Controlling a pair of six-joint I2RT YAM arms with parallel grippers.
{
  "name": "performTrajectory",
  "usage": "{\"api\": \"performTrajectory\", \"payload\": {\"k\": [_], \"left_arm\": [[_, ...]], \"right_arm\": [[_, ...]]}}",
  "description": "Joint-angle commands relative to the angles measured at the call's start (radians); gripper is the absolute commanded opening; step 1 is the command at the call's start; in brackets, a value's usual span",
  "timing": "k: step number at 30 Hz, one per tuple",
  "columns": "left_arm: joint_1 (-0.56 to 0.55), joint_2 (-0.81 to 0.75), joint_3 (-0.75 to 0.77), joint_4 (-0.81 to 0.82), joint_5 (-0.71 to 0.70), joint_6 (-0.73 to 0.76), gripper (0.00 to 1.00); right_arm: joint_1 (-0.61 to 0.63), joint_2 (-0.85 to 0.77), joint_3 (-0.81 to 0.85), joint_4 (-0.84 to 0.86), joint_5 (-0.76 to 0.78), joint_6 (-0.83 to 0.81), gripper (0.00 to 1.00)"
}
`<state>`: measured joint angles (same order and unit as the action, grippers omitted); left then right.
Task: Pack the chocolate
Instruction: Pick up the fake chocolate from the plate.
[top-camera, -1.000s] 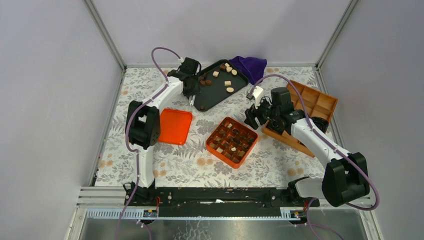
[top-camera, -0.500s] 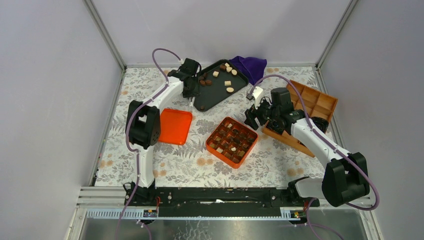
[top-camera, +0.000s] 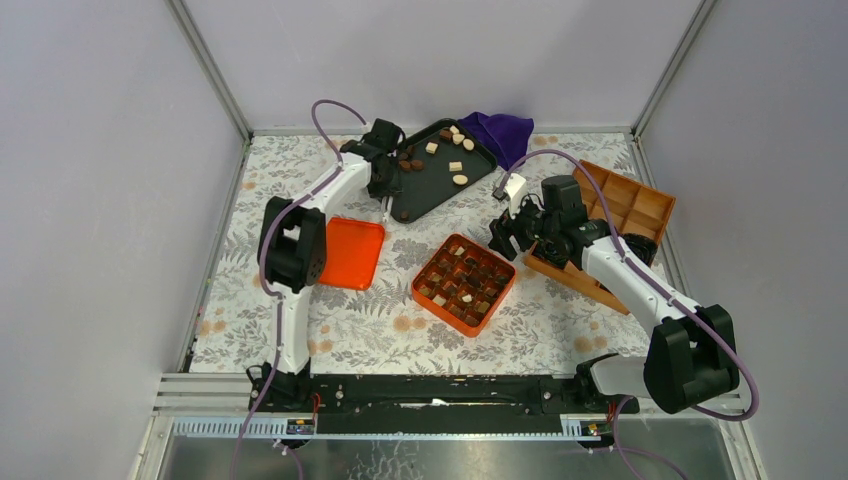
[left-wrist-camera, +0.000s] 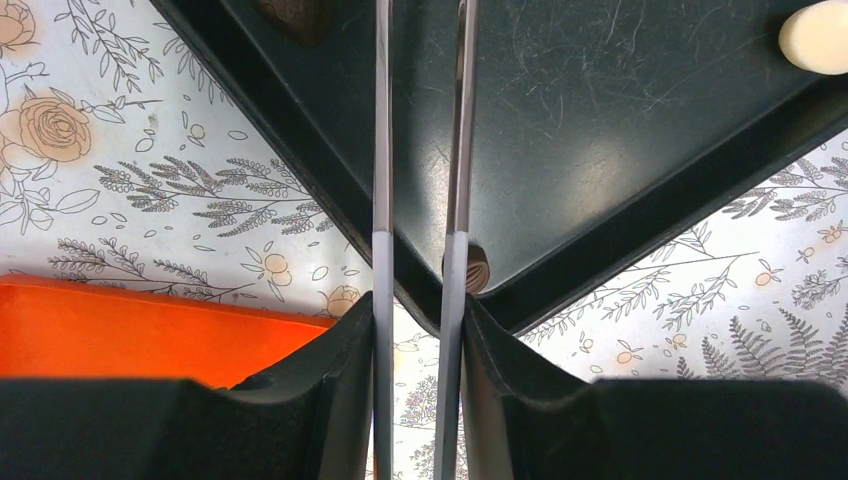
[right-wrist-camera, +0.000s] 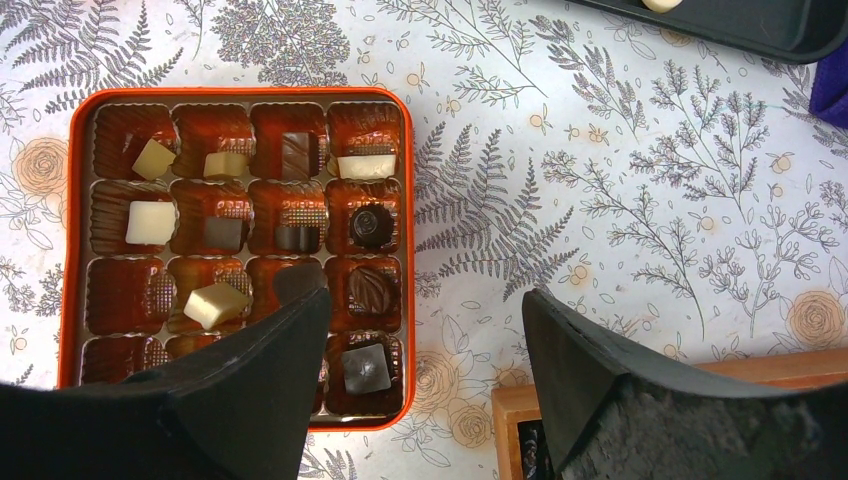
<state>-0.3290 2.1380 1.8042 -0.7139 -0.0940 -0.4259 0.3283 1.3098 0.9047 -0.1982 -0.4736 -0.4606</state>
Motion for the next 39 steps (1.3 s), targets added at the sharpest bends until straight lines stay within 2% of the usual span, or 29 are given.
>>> {"api": "performTrajectory", "payload": {"k": [1, 14, 20, 33, 39], "left_arm": [[0.003, -0.047, 0.038, -0.001, 0.024, 0.027, 0.0], [0.001, -0.278, -0.176, 0.095, 0.089, 0.069, 0.0], [0.002, -0.431, -0.331, 0.141, 0.21, 0.072, 0.0], [-0.033, -1.005, -0.808, 0.195, 0.511, -0.049, 0.0], [-0.18, -1.248, -0.979, 0.177, 0.557, -0.171, 0.0]], "right_arm": [[0.002, 0.0, 0.01, 0.014, -0.025, -0.013, 0.78], [0.002, -0.003, 0.007, 0.011, -0.029, -0.013, 0.77], [0.0, -0.01, 0.011, -0.004, -0.052, -0.025, 0.78], [-0.004, -0.03, 0.016, -0.04, -0.105, -0.065, 0.78], [-0.023, -0.03, 0.015, -0.038, -0.105, -0.061, 0.78]]}}
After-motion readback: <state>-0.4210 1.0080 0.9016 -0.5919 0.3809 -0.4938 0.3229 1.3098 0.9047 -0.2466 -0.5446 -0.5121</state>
